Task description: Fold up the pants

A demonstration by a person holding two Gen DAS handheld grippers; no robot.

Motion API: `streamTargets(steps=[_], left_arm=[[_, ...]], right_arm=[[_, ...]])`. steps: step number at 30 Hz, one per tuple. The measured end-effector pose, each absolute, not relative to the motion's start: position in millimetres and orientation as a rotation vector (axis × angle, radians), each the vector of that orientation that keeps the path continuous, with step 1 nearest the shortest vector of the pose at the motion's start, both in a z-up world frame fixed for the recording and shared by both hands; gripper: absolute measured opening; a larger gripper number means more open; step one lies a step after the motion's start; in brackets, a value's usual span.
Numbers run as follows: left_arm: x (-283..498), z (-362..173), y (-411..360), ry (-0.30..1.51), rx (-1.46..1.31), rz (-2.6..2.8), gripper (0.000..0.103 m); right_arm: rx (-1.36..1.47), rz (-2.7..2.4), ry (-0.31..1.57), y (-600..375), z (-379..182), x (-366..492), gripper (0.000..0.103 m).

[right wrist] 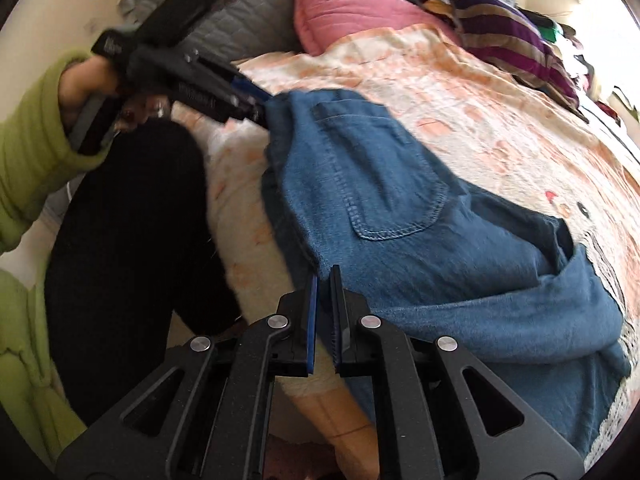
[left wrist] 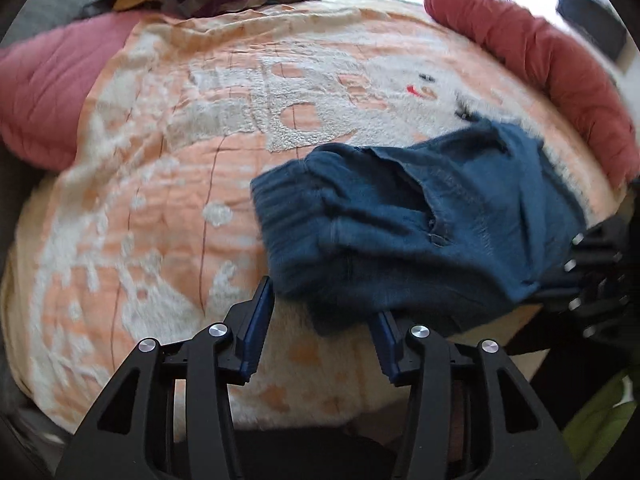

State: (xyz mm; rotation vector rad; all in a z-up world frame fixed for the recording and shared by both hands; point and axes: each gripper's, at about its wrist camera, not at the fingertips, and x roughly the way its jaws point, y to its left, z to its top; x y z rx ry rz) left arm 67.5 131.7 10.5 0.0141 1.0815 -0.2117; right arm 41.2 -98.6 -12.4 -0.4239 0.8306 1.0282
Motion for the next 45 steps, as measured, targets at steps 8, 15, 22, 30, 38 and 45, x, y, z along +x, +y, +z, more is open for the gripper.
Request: streamTargets(steps=[8, 15, 22, 30, 38, 45], left_arm=[[44, 50, 112, 0.916, -0.096, -0.237, 0.042], [80, -3, 73, 1.082, -0.012, -0.229, 0.041], [84, -21, 77, 1.085, -0.027, -0.229, 0.042], [78, -11, 82, 1.028, -0.082, -0.22, 0.045], [54, 49, 70, 0.834, -0.095, -0.226, 0.07], [68, 43, 21, 0.864, -0.093, -0.351, 0.077]], right_arm=[[-0.436, 1.056, 0.874, -96, -25, 36, 0.008], [-0.406, 1.118, 0.843, -100, -13, 28, 0.013], [-0.312, 0.965, 0.862, -111, -12, 54, 0.027], [-0.221, 0.949, 0.972, -124, -26, 70, 0.032], [-0.028, 0.776, 0.815, -191, 17, 99, 0.045], [0.123, 0.584, 0.789, -253, 31, 133, 0.06]])
